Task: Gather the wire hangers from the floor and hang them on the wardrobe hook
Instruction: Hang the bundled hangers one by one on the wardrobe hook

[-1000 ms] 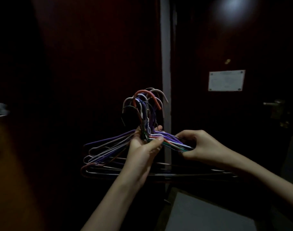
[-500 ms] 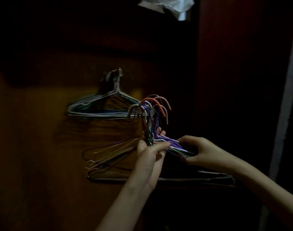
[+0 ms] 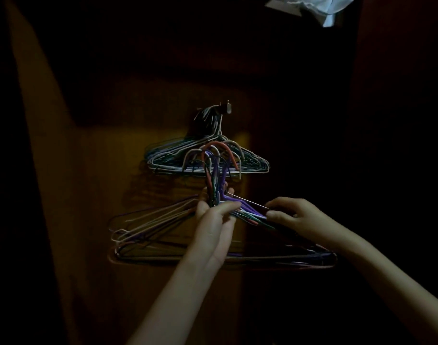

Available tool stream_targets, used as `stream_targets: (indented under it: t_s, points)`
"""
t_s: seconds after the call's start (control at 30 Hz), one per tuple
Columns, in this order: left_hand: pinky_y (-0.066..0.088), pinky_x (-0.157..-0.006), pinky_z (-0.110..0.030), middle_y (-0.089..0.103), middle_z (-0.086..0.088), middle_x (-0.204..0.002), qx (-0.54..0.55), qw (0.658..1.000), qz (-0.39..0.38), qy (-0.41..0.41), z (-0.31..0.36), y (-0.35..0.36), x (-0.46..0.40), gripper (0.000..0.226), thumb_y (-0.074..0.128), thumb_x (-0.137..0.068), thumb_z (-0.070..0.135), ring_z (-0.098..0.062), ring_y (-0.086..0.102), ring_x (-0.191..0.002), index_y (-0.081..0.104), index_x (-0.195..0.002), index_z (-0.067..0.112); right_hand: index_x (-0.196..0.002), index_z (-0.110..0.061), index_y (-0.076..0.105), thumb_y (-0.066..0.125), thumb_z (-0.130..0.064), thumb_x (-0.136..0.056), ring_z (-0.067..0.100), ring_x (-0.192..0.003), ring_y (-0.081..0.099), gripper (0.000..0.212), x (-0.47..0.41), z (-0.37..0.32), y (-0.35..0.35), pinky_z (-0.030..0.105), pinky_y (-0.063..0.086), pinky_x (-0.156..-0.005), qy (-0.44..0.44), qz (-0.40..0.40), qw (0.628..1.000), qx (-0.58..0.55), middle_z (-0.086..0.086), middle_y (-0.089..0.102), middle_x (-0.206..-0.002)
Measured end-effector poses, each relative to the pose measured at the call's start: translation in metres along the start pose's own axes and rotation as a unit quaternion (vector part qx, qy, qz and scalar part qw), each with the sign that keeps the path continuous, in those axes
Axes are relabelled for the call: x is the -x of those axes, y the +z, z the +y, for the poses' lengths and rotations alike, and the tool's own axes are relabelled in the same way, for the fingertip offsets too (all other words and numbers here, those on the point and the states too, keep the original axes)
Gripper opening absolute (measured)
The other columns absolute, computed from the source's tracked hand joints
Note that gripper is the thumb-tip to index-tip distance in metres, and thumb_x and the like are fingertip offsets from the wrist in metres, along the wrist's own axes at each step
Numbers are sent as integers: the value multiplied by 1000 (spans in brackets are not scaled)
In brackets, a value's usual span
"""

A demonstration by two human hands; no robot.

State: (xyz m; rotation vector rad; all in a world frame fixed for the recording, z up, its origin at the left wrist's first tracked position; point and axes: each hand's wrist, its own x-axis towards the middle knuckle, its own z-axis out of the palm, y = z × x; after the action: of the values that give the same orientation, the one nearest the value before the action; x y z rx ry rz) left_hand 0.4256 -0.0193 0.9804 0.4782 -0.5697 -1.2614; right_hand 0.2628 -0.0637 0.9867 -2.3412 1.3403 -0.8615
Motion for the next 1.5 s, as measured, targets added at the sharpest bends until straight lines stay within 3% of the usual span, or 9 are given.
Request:
stream_targets:
  t_s: [0.17, 0.37, 0.53, 0.73, 0.87, 1.03, 1.2, 1.43, 1.5]
  points:
    - [37, -106, -43, 57, -17, -122, 3, 1000, 7, 3, -4, 4, -14, 69, 43, -80, -24, -27, 52, -121, 31, -139, 9, -89, -24, 60, 58, -25, -91, 8, -83, 56, 3, -13, 17, 2, 18, 43, -68, 0, 73, 997, 37, -8, 59, -85]
    - [39, -96, -37, 49, -22, -135, -6, 999, 28, 19, -15, 19, -38, 77, 38, -81, -28, -29, 50, -123, 19, -146, 10, -87, -15, 69, 66, -16, -85, 1, -75, 48, 3, -40, 43, 4, 7, 33, -63, -38, 177, 983, 26, -12, 55, -77]
    - [27, -113, -47, 46, -23, -136, -22, 998, 39, 42, -19, 18, -62, 88, 41, -80, -26, -31, 53, -120, 6, -150, 15, -89, -12, 71, 66, -7, -83, 9, -82, 51, 9, -72, 54, 7, 6, 33, -65, -59, 220, 974, 15, -4, 57, -84]
    - [44, -83, -47, 50, -29, -126, -20, 996, 62, 56, -25, 16, -96, 63, 30, -79, -34, -46, 44, -124, 36, -132, -2, -88, -19, 71, 65, -7, -84, 12, -87, 55, 14, -111, 76, 10, 22, 39, -67, -26, 253, 967, 23, -8, 57, -86]
    - [45, -82, -46, 56, -19, -111, -28, 995, 58, 76, -24, 13, -108, 58, 30, -78, -34, -41, 46, -124, 42, -122, 2, -88, -18, 72, 67, -7, -83, 7, -83, 51, 13, -132, 82, 13, 21, 36, -66, -29, 259, 965, 18, -11, 55, -85]
    - [32, -108, -49, 66, -7, -103, -79, 990, 40, 109, -17, 5, -117, 46, 38, -80, -27, -29, 56, -116, 51, -100, 12, -82, -16, 72, 67, -4, -82, 14, -83, 58, 13, -154, 81, 19, 27, 43, -71, -33, 227, 973, 2, -8, 59, -81]
    - [28, -111, -53, 65, -5, -103, -90, 988, 51, 114, -13, -2, -124, 71, 39, -81, -27, -26, 57, -110, 33, -141, 11, -77, -16, 68, 67, -2, -81, 17, -81, 59, 15, -169, 68, 21, 32, 49, -75, -52, 224, 973, -25, -2, 61, -81]
    - [28, -111, -52, 65, -4, -103, -100, 985, 76, 118, -6, -17, -110, 74, 42, -82, -24, -26, 56, -114, 28, -145, 12, -78, -19, 63, 59, 7, -79, 24, -88, 62, 26, -171, 56, 42, 37, 52, -76, -21, 131, 991, 4, 8, 67, -88]
    - [29, -111, -53, 66, -4, -98, -92, 984, 86, 130, 0, -23, -105, 62, 41, -81, -25, -27, 58, -112, 44, -132, 12, -75, -20, 61, 63, 2, -80, 23, -87, 62, 22, -169, 55, 41, 36, 52, -77, -10, 137, 991, -6, 7, 66, -86]
